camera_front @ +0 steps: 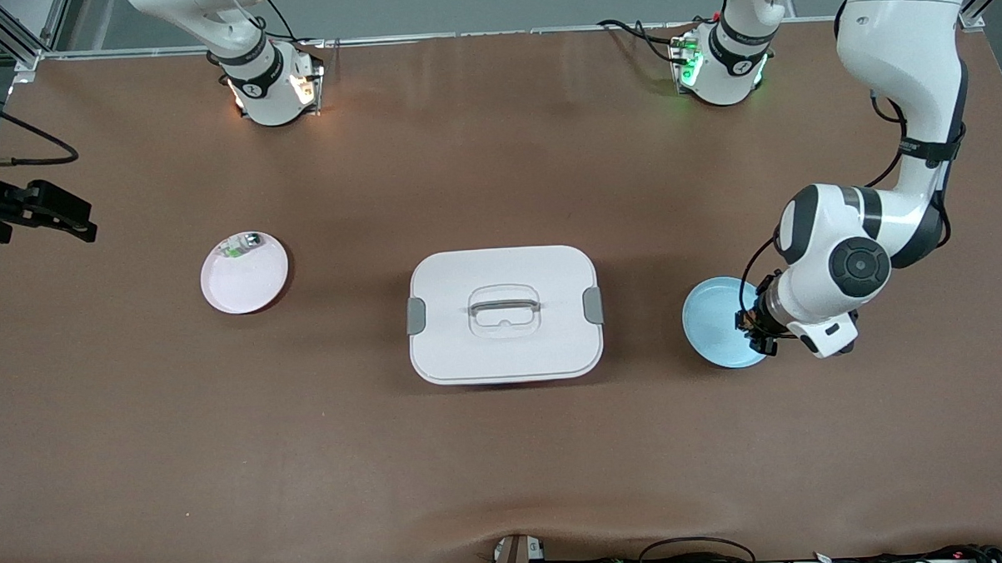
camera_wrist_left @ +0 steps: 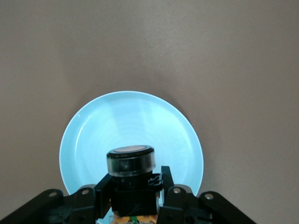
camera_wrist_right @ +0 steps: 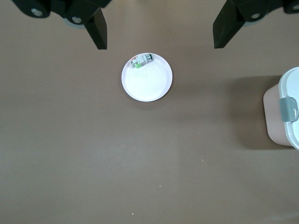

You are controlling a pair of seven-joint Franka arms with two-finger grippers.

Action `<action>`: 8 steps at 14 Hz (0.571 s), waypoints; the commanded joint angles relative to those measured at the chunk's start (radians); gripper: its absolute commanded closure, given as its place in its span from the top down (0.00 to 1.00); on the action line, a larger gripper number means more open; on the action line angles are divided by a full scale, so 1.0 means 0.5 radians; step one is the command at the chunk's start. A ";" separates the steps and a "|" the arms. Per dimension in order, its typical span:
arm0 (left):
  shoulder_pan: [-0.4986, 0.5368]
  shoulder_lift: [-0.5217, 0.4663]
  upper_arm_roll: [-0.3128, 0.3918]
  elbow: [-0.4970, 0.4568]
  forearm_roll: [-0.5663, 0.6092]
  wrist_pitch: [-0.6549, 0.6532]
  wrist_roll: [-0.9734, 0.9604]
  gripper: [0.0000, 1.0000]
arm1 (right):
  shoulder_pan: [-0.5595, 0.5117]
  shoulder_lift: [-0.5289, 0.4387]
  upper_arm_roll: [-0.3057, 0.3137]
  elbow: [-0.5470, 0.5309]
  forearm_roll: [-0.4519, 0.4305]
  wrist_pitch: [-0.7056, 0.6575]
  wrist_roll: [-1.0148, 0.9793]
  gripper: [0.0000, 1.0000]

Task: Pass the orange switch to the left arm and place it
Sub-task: 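Lower the switch onto the blue plate with the left gripper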

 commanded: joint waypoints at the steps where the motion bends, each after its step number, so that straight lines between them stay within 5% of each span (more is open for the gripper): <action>1: 0.011 0.030 -0.019 -0.032 0.020 0.107 -0.127 0.00 | -0.009 -0.288 0.010 -0.411 -0.002 0.198 0.097 1.00; 8: 0.011 0.061 -0.025 -0.111 0.017 0.171 -0.229 0.00 | -0.030 -0.325 0.001 -0.449 0.050 0.211 0.104 1.00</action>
